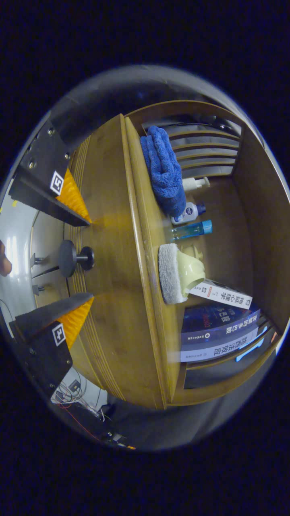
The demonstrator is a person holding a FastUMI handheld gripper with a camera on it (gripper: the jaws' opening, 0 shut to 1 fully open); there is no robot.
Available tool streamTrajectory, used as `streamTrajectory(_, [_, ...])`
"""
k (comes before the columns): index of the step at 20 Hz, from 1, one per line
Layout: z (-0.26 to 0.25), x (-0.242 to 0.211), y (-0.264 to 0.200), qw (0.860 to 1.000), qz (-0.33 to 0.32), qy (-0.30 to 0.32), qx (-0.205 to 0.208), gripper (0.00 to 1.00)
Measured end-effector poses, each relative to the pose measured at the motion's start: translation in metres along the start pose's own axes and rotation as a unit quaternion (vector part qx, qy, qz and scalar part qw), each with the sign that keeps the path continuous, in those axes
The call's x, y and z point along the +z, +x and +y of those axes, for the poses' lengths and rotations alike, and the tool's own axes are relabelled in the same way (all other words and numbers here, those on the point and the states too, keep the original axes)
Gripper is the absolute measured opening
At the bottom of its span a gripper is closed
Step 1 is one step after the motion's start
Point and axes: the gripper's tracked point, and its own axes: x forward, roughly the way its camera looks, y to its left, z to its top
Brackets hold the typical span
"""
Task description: Pull open the drawer, take out the items inside it, and place them on the countertop above the cabinet.
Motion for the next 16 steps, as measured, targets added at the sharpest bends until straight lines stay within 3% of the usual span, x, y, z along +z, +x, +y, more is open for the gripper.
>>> streamTrajectory(8, [0.003, 0.0, -0.002, 0.999, -0.004, 0.042, 0.014, 1.0])
streamTrajectory(12, [0.008, 0.049, -0.023, 0.992, -0.089, 0.084, 0.025, 0.99])
streamTrajectory(16, [0.0, 0.102, -0.075, 0.983, -0.163, 0.077, 0.023, 0.99])
